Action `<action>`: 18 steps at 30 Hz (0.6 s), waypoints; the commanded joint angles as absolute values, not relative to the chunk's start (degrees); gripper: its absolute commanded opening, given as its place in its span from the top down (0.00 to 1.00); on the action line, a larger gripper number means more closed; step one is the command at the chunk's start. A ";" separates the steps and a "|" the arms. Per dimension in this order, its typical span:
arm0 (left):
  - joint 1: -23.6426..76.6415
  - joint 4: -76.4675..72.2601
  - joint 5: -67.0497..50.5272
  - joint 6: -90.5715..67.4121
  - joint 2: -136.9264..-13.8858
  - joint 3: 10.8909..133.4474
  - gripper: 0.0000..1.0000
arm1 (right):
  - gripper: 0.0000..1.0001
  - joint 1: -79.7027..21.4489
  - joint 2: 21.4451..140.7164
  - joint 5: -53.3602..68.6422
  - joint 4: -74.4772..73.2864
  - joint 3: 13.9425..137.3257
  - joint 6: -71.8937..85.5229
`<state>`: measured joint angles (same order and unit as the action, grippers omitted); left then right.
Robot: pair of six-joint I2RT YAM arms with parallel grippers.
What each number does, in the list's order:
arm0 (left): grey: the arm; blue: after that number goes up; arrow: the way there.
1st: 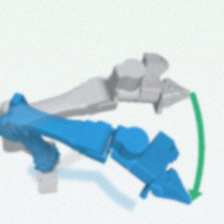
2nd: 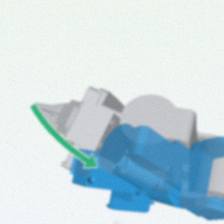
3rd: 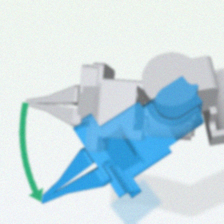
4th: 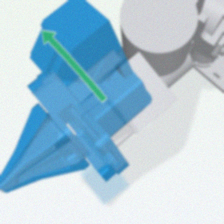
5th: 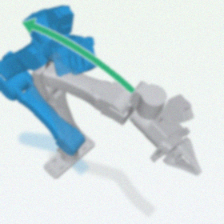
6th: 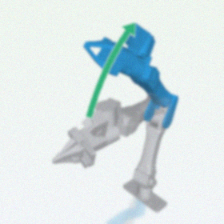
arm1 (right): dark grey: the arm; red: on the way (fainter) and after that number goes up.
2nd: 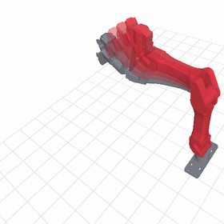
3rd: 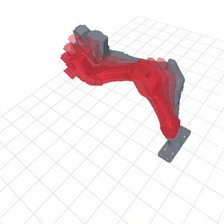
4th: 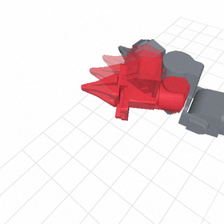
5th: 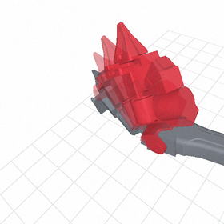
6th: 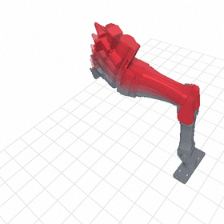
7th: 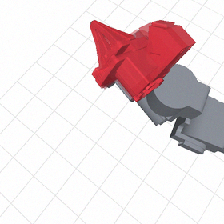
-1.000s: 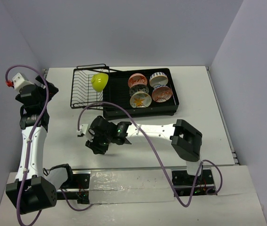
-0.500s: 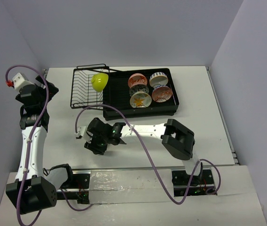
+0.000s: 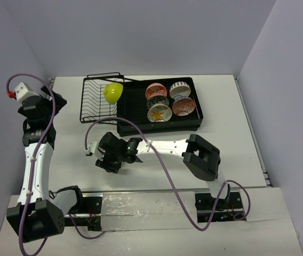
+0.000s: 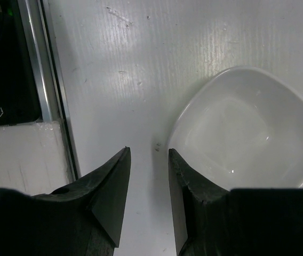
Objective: Load the bowls into the dish rack
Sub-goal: Pick up the bowl from the center of the board.
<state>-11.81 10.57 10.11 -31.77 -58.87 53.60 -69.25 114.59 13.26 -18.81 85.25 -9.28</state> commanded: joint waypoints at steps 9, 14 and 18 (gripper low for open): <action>-12.13 8.70 8.09 -31.64 -59.59 54.32 0.01 | 0.58 -67.41 117.24 10.46 -18.19 87.54 -10.11; -12.22 8.61 7.65 -31.73 -59.68 54.32 0.01 | 0.59 -67.41 118.39 10.46 -18.81 88.15 -10.11; -12.22 8.53 7.30 -31.90 -59.59 54.23 0.01 | 0.62 -67.41 118.65 10.55 -18.81 88.15 -10.02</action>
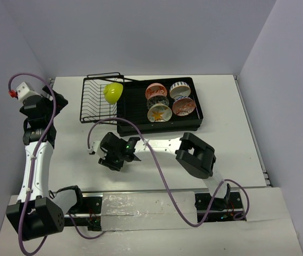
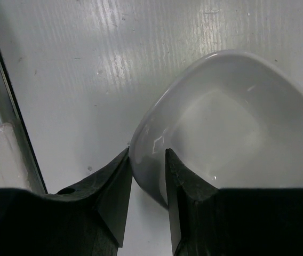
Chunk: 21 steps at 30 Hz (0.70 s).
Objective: Load the bowls into the dish rack
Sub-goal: Pick up the bowl from the center of the board.
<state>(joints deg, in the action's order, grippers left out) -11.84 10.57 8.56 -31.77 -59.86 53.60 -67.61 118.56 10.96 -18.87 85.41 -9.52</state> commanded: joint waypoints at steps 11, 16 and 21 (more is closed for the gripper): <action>-12.39 8.52 6.68 -32.08 -59.68 54.32 0.01 | 0.81 -67.41 115.93 11.34 -19.07 87.63 -9.58; -12.48 8.35 6.59 -32.08 -59.59 54.40 0.01 | 0.93 -67.50 112.95 12.12 -20.13 87.10 -8.44; -12.48 8.35 6.33 -32.17 -59.59 54.23 0.01 | 1.00 -67.50 108.38 14.24 -20.65 85.96 -7.21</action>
<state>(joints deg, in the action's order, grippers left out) -12.10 10.55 7.33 -31.79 -59.86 53.60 -67.61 114.50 12.21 -20.45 85.76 -8.38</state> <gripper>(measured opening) 0.993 0.141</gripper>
